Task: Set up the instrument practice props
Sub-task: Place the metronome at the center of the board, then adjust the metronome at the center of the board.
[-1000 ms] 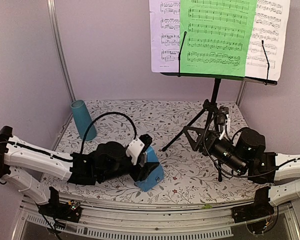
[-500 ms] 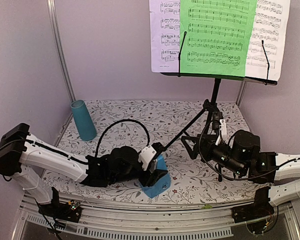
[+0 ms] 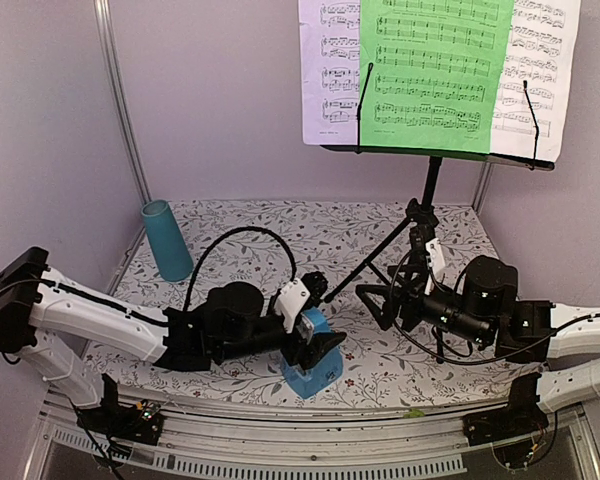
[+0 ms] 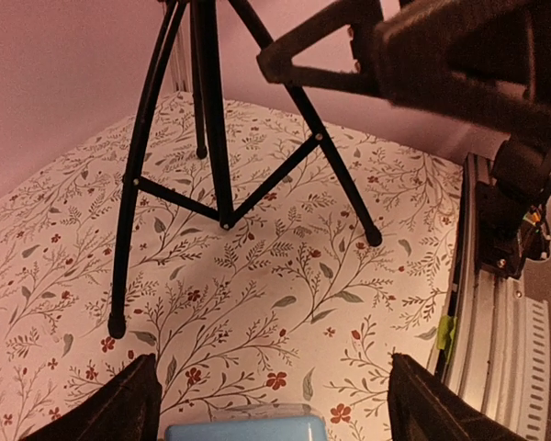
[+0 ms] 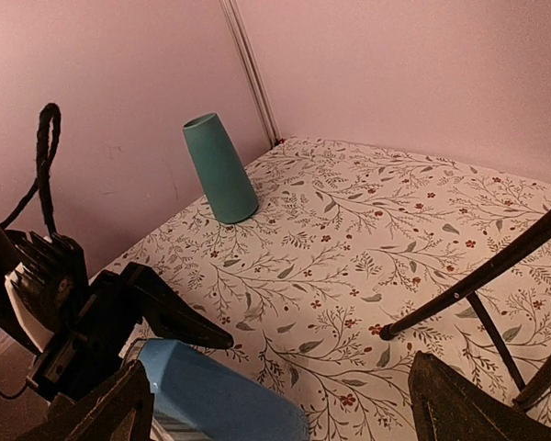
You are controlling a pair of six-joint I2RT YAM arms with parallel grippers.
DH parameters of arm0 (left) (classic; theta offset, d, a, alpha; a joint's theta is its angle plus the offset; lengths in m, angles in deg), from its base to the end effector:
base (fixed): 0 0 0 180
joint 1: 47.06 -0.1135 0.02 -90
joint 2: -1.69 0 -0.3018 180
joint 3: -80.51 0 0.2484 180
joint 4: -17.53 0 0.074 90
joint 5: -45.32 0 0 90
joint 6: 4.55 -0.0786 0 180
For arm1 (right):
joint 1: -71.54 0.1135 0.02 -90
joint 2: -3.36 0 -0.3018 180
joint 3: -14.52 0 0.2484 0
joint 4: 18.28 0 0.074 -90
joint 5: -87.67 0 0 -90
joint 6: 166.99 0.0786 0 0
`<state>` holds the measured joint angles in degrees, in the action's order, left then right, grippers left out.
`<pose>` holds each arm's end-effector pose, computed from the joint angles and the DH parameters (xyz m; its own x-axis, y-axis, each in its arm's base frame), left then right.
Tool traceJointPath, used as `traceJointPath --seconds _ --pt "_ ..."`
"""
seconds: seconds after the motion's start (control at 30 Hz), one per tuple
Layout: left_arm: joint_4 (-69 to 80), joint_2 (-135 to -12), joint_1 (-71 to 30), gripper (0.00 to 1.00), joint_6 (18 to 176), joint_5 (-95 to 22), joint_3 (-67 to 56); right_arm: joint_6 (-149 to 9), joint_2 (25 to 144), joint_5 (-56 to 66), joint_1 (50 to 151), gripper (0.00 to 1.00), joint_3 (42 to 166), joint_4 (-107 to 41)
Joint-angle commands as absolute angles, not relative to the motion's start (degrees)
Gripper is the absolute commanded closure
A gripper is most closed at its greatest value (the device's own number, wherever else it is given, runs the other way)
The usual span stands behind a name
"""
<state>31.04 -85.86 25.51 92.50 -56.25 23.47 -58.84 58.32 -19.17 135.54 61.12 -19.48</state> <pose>0.1245 -0.3440 0.2448 -0.1946 0.2184 -0.9563 0.8599 0.5071 -0.0592 0.1255 0.2054 0.2997 -0.2981 0.0688 -0.9520 -0.6758 0.6892 0.2615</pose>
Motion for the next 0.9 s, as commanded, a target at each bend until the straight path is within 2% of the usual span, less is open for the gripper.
traceJointPath --seconds 0.0,0.23,0.53,0.8,0.87 --pt "34.9 -82.9 25.4 0.15 90.9 -54.5 25.3 -64.6 58.6 -13.2 134.1 0.01 62.6 -20.1" --pt "25.8 -78.9 25.5 0.18 92.3 -55.1 24.6 -71.8 57.4 -1.1 128.6 0.01 62.7 -20.4" --pt "14.0 -74.1 28.2 0.13 98.7 -60.5 24.7 -75.8 58.3 16.2 120.6 0.01 62.2 -19.0" --pt "12.4 -78.4 28.8 0.19 99.3 -63.7 21.3 -79.7 59.5 23.7 118.8 0.01 61.4 -17.7" --pt "12.6 -78.9 28.3 0.23 98.9 -64.0 20.9 -80.6 59.8 24.5 118.7 0.01 60.9 -17.6"
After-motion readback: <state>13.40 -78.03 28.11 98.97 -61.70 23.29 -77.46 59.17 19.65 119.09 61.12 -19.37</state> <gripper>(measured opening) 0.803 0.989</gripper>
